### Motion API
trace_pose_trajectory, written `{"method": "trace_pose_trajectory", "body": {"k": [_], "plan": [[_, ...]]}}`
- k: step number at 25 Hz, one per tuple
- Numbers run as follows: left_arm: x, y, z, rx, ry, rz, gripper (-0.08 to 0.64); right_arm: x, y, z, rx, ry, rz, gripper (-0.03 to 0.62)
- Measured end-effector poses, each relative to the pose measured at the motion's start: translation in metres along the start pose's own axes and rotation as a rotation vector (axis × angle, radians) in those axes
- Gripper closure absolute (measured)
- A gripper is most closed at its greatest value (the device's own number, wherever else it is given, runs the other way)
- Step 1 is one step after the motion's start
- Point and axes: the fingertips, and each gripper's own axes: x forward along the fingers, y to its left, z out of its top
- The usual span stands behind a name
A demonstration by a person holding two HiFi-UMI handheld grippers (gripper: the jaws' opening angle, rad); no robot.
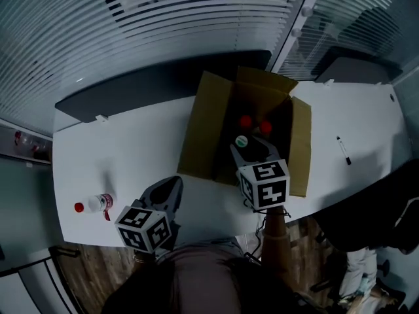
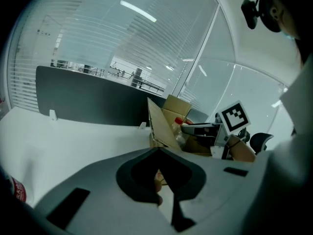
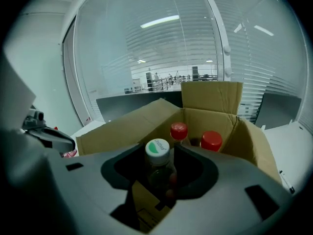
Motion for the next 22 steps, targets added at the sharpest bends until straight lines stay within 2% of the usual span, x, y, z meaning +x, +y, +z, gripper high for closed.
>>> {"method": "trace_pose_trajectory", "body": {"k": [3,7,22], "plan": [[0.004,0.004,-0.001,-0.010,0.006,0.001,0.555,0.006,-0.003,-0.007,-0.008,0.049,-0.017,0.419],[0.005,0.006,0.000,-0.012,0.010,-0.003,0.555,0.005,-0.004,-0.007,-0.030,0.056,-0.050,0.420],[-0.027,0.003,0.000,0.012,-0.036,-0.014,0.554,-0.029,0.009,0.022,-0.080,-0.059,-0.095,0.422]]}}
